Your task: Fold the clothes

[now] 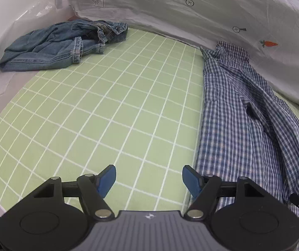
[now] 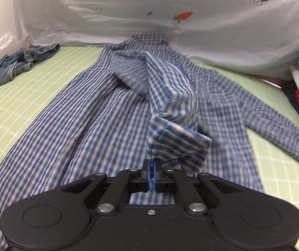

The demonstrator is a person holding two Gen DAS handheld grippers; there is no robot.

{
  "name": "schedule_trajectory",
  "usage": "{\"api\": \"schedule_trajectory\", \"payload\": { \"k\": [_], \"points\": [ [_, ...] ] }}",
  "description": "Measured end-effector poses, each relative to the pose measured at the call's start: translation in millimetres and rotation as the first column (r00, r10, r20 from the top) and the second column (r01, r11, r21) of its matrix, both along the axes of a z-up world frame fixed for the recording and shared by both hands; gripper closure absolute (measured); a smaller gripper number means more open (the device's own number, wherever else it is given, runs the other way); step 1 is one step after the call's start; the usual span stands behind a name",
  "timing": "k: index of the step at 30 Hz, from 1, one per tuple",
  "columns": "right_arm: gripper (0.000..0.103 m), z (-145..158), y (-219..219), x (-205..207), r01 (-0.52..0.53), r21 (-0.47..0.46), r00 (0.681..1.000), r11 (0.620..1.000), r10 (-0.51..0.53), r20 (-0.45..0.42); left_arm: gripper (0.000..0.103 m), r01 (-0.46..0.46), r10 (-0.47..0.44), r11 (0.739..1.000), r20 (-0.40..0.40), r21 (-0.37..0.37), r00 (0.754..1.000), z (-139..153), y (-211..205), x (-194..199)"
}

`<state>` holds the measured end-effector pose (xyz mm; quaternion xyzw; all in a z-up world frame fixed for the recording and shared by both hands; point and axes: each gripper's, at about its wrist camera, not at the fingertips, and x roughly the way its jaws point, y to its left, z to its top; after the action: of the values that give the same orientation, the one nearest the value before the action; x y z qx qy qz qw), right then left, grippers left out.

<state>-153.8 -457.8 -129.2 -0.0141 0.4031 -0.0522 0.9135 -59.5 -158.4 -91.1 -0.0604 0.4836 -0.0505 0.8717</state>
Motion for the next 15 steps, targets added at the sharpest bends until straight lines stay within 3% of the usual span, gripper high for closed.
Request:
{"api": "schedule_trajectory", "payload": {
  "k": [4,6,10,11,12,15],
  "points": [
    [0.091,4,13,-14,0.045,0.048,0.999,0.998,-0.045,-0.003,0.032,0.048,-0.048,0.999,0.003,-0.003,0.999,1,4,0],
    [0.075,7,17,-19,0.089,0.065,0.996,0.994,-0.089,-0.003,0.031,0.065,-0.065,0.998,0.001,-0.012,0.998,2,5,6],
    [0.058,17,25,-36,0.179,0.048,0.984,0.983,-0.178,-0.022,0.03,0.112,-0.112,0.993,-0.013,-0.037,0.994,-1,-1,16],
    [0.049,20,25,-42,0.2,0.046,0.98,0.979,-0.199,-0.02,0.03,0.132,-0.132,0.991,-0.019,-0.037,0.991,-2,-5,17],
    [0.039,23,24,-49,0.234,0.046,0.972,0.971,-0.233,-0.019,0.03,0.152,-0.153,0.988,-0.024,-0.036,0.988,-4,-8,17],
    [0.024,28,17,-69,0.34,0.053,0.941,0.939,-0.339,-0.023,0.026,0.196,-0.198,0.979,-0.044,-0.048,0.979,-9,-19,14]
  ]
}}
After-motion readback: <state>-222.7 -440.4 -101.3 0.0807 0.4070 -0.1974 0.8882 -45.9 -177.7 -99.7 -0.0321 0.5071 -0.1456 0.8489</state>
